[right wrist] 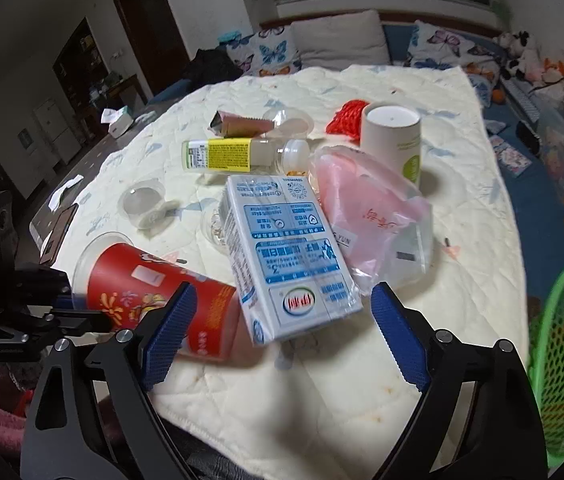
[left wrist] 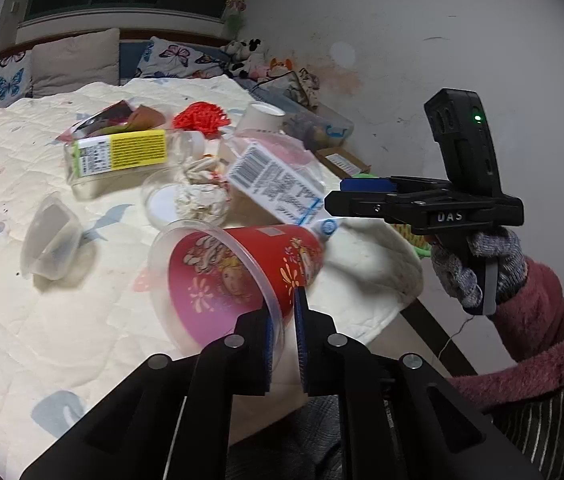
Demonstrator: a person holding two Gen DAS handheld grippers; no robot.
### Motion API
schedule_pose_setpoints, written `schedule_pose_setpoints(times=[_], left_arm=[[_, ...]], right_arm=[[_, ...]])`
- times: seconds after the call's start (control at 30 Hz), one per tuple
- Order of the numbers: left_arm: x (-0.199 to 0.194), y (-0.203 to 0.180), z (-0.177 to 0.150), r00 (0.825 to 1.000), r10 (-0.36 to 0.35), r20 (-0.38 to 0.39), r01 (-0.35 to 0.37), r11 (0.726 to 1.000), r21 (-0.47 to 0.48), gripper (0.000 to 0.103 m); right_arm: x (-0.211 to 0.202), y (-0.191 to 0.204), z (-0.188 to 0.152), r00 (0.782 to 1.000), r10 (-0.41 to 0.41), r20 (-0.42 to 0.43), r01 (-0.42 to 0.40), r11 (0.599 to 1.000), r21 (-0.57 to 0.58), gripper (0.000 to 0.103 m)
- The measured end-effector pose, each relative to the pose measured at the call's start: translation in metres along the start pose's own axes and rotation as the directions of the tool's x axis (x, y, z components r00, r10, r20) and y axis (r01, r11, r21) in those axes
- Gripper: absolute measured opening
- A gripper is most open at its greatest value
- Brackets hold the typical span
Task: Collect trash
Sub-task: 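Grasp the red paper cup with the left tool while the right tool grasps the milk carton, then carry the milk carton to the green basket and open the right tool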
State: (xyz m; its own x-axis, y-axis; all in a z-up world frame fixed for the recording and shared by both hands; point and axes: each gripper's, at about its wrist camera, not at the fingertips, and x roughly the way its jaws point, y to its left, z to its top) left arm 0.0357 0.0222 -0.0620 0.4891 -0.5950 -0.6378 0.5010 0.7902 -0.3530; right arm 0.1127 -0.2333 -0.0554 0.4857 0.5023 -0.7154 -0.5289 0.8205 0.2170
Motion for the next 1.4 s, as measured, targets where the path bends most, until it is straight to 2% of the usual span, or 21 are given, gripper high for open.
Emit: schedule_pose_setpoints(times=[0.17,0.3,0.37,0.43,0.73,0.8,0.9,1.17,1.4], left_arm=[[0.002,0.014,0.0,1.0,-0.001,-0.019,0.0,0.999,-0.044,0.016],[0.003,0.018,0.001,1.0,-0.011,-0.016,0.01,0.999,-0.049,0.017],[0.006,0.017,0.002,1.0,-0.015,-0.021,0.014,0.999,-0.047,0.034],[0.009,0.017,0.003,1.0,-0.013,-0.022,0.012,0.999,-0.046,0.04],[0.02,0.026,0.007,0.999,-0.049,-0.023,0.047,0.996,-0.078,0.04],[0.022,0.026,0.008,0.998,-0.059,-0.02,0.057,0.995,-0.082,0.039],[0.023,0.025,0.009,0.997,-0.08,-0.013,0.079,0.993,-0.085,0.03],[0.018,0.011,0.009,0.99,-0.137,0.023,0.139,0.988,-0.066,0.006],[0.007,0.0,0.011,0.99,-0.135,0.049,0.137,0.989,-0.05,0.005]], right_arm=[[0.019,-0.007,0.009,0.998,0.052,-0.034,-0.052,0.999,-0.005,0.083],[0.036,-0.012,0.016,0.996,0.073,-0.057,-0.073,0.997,-0.004,0.082],[0.041,-0.014,0.018,0.995,0.074,-0.065,-0.075,0.997,-0.008,0.082],[0.045,-0.018,0.019,0.993,0.09,-0.077,-0.091,0.996,-0.009,0.082],[0.056,-0.026,0.021,0.984,0.145,-0.098,-0.146,0.989,0.0,0.081],[0.056,-0.025,0.02,0.984,0.15,-0.095,-0.151,0.989,0.0,0.076],[0.055,-0.025,0.02,0.983,0.159,-0.089,-0.158,0.987,0.008,0.065],[0.036,-0.011,0.016,0.992,0.121,-0.026,-0.122,0.992,-0.023,0.065],[-0.002,-0.008,0.009,0.993,0.101,0.056,-0.101,0.995,-0.002,0.065]])
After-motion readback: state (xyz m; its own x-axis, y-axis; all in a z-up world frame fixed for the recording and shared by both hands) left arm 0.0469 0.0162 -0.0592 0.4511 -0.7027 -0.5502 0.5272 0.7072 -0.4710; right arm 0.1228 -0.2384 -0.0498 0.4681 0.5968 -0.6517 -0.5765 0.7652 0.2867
